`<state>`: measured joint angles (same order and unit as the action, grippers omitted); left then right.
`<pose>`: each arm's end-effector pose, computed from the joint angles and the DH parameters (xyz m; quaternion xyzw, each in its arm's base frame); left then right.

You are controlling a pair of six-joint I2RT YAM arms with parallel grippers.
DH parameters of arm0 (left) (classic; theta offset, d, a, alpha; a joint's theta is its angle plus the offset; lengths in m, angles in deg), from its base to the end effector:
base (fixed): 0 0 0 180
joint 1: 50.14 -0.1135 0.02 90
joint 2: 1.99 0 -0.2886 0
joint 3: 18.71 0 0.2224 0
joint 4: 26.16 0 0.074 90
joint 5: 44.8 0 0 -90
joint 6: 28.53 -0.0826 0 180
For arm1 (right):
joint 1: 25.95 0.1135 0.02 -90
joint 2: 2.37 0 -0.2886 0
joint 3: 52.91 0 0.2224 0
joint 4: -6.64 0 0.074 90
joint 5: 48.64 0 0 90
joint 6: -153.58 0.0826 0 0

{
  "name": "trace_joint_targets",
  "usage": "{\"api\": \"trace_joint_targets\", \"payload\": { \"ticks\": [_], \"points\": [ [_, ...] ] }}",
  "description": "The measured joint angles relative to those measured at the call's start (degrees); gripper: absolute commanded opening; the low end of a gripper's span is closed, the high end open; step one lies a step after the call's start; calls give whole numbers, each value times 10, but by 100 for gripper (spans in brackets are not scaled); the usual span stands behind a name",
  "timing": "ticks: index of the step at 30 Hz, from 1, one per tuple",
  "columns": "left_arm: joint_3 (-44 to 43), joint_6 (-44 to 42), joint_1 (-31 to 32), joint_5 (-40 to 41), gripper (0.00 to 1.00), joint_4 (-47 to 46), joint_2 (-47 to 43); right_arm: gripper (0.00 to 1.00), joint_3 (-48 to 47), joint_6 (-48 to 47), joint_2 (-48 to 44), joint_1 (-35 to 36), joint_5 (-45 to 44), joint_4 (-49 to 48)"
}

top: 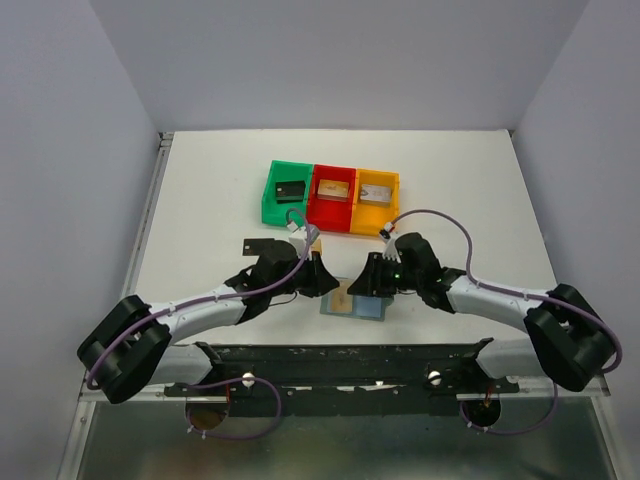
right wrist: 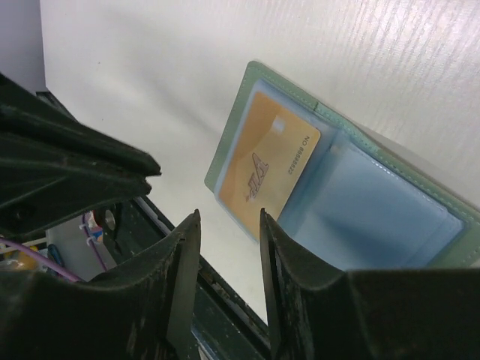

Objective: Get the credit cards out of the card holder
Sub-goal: Remove the credit card from the card holder.

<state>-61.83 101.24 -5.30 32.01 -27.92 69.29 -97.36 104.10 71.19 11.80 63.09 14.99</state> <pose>0.1723 -0.1979 0.2132 0.0978 0.8408 -0.4245 0.3214 0.1808 0.1786 0.1904 -0.0621 0.8824 0.4054 0.2305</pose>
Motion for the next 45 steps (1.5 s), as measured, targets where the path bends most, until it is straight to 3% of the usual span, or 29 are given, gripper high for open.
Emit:
{"api": "trace_joint_targets", "payload": {
  "ticks": [14, 45],
  "points": [
    [20, 17, 0, -28, 0, -52, 60, 44, 14, 47, 97, 0, 39, -127],
    [52, 33, 2, 1, 0, -53, 74, 46, 47, 56, 115, 0, 40, -154]
  ]
}}
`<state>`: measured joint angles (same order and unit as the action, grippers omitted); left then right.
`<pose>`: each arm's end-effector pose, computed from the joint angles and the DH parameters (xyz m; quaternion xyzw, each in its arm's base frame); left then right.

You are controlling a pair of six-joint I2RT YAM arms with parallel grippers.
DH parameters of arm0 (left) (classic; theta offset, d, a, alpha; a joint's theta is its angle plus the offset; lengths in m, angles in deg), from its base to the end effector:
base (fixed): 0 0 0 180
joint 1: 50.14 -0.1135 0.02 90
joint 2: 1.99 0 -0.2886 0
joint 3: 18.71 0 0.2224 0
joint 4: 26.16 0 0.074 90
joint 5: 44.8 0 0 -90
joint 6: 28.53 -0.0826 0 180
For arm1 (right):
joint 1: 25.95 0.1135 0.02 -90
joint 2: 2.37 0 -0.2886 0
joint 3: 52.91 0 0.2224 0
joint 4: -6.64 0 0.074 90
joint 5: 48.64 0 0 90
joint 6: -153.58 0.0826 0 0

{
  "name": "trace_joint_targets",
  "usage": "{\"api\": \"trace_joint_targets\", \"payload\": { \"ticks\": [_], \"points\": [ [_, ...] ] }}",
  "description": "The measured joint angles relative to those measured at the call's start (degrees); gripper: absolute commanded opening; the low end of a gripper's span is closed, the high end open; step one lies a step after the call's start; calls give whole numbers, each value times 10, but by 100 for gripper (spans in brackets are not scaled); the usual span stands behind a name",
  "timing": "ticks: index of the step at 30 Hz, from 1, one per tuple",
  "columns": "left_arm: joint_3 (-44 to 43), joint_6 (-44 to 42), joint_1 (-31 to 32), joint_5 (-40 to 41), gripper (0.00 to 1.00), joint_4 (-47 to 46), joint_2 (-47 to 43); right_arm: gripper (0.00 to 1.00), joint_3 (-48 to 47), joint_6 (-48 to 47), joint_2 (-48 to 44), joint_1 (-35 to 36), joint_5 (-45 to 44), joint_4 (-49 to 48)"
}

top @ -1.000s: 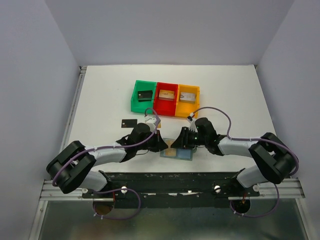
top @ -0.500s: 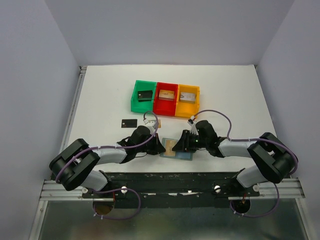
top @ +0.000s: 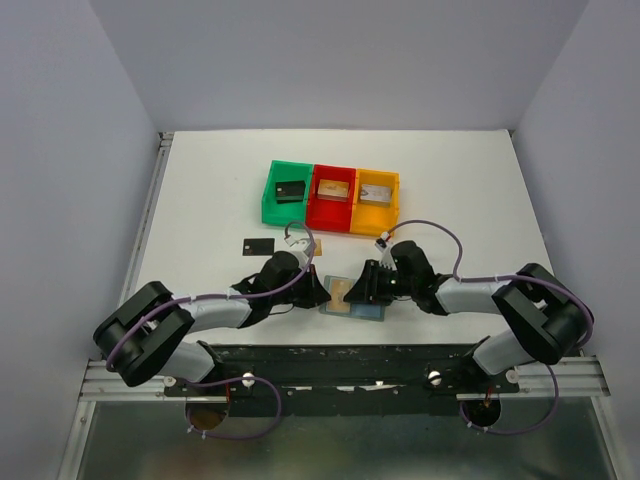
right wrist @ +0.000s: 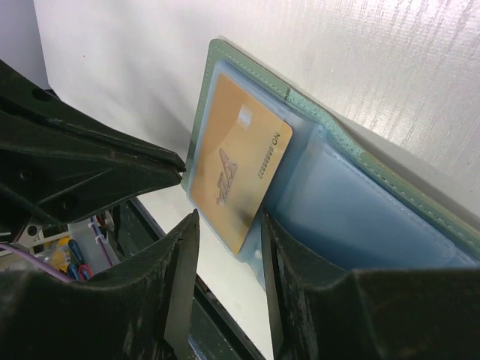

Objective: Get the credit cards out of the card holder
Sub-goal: Remove the credit card from the card holder.

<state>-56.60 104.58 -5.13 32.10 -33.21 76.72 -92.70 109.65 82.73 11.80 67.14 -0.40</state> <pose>0.1707 -0.1973 0.1653 0.0683 0.8752 -0.3979 0.2665 0.1901 0.1926 0.1510 -0.0334 0.8819 0.4334 0.1824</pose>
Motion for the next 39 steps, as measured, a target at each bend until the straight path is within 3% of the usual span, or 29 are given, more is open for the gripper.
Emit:
{"api": "trace_joint_targets", "payload": {
  "ticks": [31, 39],
  "points": [
    [12, 9, 9, 7, 0, -17, 13, 46, -5, 30, 15, 0, 4, -14],
    [22, 11, 9, 13, 0, -16, -1, 46, 8, 65, 39, -15, 7, -69]
  ]
}}
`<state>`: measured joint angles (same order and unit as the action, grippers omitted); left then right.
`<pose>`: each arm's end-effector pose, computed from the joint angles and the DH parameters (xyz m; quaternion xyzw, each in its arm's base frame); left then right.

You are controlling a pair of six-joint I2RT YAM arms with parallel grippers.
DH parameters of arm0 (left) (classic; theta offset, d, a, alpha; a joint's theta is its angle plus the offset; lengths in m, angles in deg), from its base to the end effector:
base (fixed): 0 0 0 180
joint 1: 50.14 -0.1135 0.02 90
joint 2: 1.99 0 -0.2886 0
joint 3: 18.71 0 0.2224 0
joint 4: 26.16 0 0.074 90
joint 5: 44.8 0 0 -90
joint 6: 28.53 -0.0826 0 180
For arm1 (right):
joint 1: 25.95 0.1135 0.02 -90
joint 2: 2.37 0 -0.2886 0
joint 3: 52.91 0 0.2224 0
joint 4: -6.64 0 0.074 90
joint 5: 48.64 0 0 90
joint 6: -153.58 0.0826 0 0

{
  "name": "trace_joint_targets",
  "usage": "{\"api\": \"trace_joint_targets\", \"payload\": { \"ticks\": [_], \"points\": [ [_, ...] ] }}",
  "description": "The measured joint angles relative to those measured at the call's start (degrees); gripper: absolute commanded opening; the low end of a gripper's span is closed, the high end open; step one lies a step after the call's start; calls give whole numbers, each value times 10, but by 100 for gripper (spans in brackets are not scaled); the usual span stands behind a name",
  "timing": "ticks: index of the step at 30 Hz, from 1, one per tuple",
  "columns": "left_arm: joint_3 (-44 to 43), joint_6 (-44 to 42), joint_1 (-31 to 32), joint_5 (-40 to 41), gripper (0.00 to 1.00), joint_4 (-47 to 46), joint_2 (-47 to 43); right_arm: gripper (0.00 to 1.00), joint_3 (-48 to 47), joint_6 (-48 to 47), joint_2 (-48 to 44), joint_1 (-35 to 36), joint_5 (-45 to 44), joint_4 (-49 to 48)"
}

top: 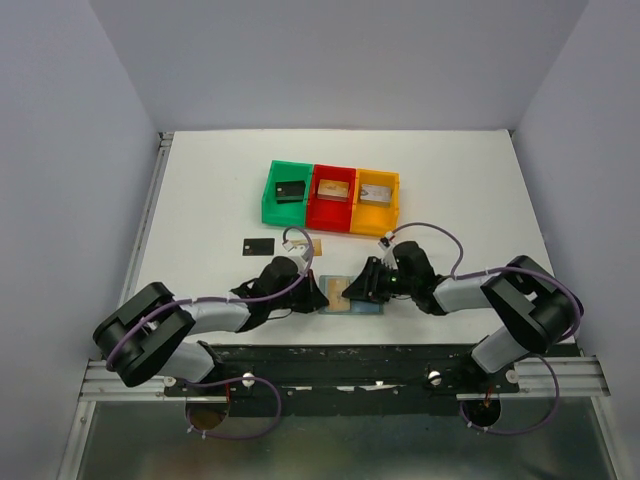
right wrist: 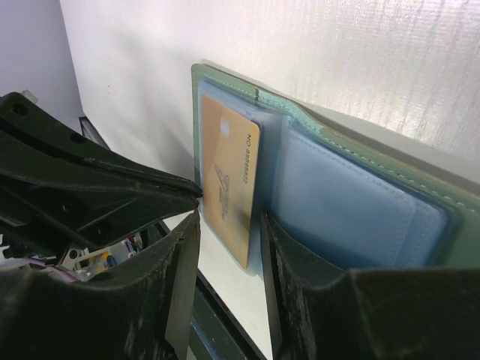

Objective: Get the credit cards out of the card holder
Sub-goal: Remove the credit card from the card holder.

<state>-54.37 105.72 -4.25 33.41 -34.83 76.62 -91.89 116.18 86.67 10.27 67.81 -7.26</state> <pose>0.1645 -0.1939 0.1577 0.0606 0.8786 -0.3932 0.2640 0.2021 0.1936 0.1442 0.0211 0.8739 0.4541 0.1721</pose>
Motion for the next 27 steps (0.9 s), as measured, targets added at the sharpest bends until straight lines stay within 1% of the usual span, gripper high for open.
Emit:
{"api": "trace_joint_targets", "payload": {
  "ticks": [5, 12, 19, 24, 27],
  "points": [
    [11, 0, 1, 9, 0, 6, -13, 46, 7, 15, 15, -6, 10, -40],
    [15, -3, 1, 22, 0, 35, -39, 45, 7, 17, 18, -7, 15, -51],
    [-8, -17, 3, 37, 0, 70, -56, 45, 7, -2, -13, -7, 13, -17],
    [-25, -25, 3, 37, 0, 73, -51, 45, 0, -26, -61, -7, 8, 21],
    [-30, -27, 3, 37, 0, 73, -44, 44, -16, -43, -73, -7, 8, 43]
  ]
}}
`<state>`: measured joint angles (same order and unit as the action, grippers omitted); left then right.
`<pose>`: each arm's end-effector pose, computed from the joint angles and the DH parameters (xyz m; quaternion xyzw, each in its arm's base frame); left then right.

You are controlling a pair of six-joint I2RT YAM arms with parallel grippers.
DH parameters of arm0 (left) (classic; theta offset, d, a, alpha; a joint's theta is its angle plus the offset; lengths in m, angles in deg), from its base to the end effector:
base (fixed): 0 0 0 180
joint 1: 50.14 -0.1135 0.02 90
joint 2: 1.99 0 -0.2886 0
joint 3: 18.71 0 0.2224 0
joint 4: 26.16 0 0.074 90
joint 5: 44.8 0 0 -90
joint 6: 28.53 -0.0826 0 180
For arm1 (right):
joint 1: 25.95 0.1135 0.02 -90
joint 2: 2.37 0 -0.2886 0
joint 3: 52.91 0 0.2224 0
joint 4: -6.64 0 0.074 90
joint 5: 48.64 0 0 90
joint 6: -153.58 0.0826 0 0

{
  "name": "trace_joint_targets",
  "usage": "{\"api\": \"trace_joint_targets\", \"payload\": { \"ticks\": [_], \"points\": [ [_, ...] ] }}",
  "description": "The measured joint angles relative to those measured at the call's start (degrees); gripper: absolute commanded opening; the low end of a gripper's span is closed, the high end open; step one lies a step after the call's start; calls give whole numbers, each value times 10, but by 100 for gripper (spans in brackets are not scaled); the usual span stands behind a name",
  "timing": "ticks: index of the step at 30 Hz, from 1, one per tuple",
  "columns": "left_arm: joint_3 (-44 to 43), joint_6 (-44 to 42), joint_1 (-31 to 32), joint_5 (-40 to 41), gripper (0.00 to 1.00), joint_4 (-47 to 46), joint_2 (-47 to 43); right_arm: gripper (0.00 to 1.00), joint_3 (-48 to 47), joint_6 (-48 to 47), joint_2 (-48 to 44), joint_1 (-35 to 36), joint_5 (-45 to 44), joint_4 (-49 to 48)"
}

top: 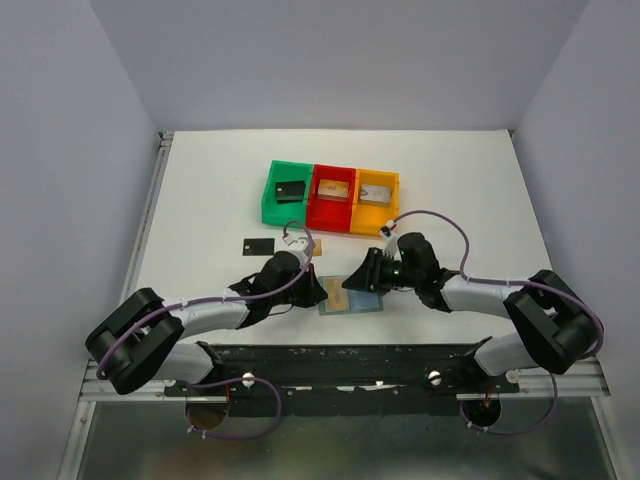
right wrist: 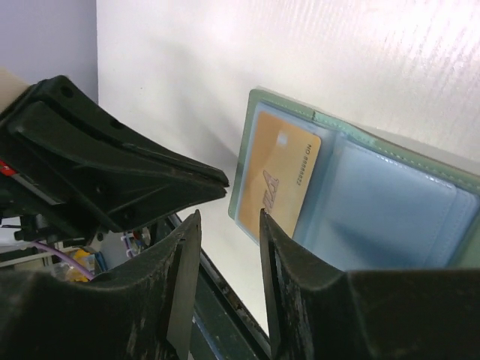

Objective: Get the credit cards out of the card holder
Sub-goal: Remove the credit card from the card holder.

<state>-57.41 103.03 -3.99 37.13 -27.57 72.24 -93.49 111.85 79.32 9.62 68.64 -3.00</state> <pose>0.1659 -0.1894 0.1746 0.0682 0.8792 -0.3686 0.2940 0.1989 0.1888 0.1759 -0.0208 0.8553 0.4705 0.2160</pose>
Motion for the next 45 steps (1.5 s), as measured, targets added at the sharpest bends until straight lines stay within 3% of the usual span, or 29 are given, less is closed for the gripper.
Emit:
{"api": "trace_joint_targets", "payload": {
  "ticks": [15, 45],
  "points": [
    [-11, 1, 0, 0, 0, -7, 47, 43, -37, -24, 80, 1, 27, 22],
    [10, 12, 0, 6, 0, -9, 28, 48, -31, -24, 82, 1, 24, 20]
  ]
}}
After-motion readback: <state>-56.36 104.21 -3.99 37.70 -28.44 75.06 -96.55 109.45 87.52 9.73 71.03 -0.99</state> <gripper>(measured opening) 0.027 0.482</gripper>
